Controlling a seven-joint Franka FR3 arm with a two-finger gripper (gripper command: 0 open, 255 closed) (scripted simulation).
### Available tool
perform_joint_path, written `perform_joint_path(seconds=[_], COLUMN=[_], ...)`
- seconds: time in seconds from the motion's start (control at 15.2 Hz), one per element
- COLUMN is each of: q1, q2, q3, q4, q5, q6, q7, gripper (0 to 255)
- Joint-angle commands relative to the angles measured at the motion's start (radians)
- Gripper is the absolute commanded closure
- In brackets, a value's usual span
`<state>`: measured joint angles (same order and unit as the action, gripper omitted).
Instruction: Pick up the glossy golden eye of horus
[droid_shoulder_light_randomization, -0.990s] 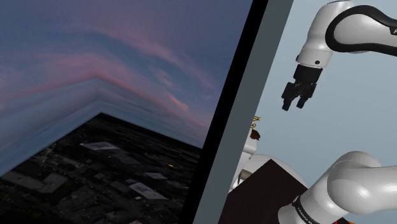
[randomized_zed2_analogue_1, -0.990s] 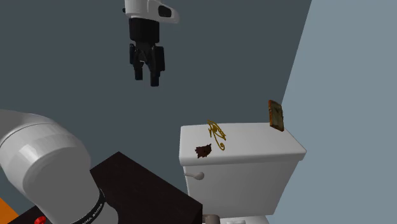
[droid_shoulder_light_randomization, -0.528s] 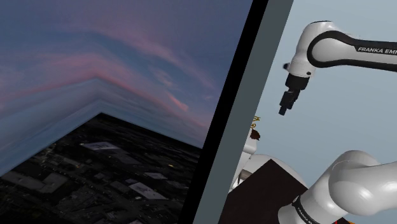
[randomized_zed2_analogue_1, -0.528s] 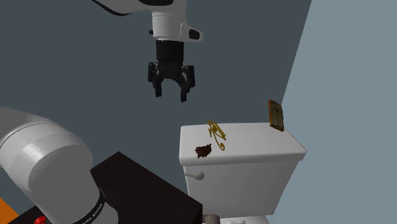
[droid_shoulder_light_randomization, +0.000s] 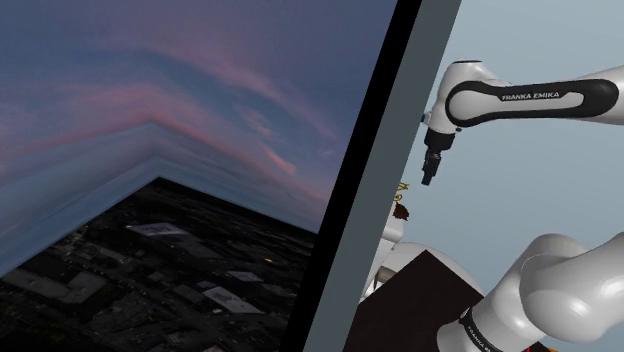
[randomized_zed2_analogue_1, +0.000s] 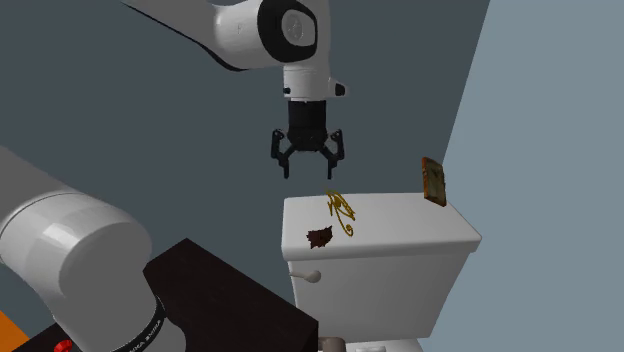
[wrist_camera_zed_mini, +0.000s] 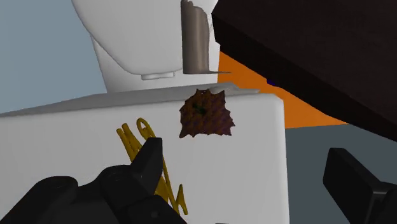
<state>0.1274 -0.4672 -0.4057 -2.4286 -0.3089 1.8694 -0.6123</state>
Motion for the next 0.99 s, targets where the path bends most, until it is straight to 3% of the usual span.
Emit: perform_joint_path(seconds=[0.0,0.26,0.53,0.92], q1=[0.019,0.071,0.113,0.112], q2=[0.063,0.216,0.379,0.444], q3=[-0.044,-0.112,-0.154,-0.159], q4=[0.009,0.055,0.114,0.092], q5=[-0.015,0.003,0.066,0.094], q6=[0.072,0.205,0.329,0.412], q7=[-0.115,-0.327,-0.551,-0.583], gripper=[0,0,0,0])
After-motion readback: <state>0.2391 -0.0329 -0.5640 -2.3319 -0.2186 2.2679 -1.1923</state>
